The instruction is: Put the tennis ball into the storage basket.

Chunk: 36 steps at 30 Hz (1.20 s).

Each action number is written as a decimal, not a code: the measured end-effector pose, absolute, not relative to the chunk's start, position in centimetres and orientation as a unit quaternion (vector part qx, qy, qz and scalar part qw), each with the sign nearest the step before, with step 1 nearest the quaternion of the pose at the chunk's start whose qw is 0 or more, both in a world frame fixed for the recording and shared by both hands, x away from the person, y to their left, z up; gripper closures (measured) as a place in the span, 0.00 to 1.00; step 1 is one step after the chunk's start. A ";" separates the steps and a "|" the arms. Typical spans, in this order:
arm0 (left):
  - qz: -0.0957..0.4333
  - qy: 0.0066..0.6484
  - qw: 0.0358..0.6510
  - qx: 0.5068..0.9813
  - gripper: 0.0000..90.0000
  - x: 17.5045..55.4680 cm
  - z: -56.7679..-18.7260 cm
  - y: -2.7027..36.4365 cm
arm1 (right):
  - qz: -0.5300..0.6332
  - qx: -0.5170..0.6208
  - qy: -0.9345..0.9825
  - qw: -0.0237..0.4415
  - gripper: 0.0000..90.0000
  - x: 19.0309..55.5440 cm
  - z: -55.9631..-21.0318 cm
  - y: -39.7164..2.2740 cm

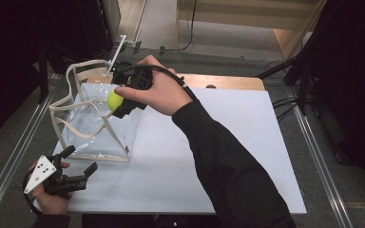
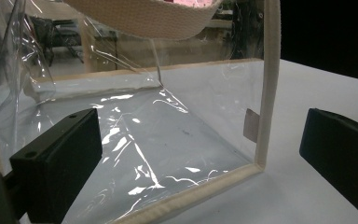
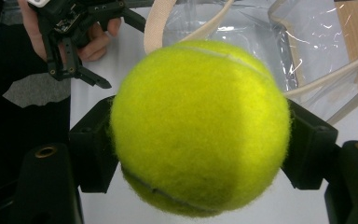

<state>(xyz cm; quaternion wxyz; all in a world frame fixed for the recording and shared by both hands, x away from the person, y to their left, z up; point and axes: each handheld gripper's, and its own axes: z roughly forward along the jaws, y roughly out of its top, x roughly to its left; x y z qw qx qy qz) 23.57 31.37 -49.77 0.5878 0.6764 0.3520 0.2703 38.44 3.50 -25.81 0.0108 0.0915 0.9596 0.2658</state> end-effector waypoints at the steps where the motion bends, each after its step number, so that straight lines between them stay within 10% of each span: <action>1: 0.270 0.353 0.588 0.676 0.00 23.6 -49.8 31.4 | 0.266 0.092 0.959 0.009 0.26 38.5 -25.9 3.6; 36: 0.270 0.348 0.589 0.677 0.00 23.3 -49.8 31.3 | 0.262 0.089 0.961 0.008 0.26 40.6 -25.6 6.4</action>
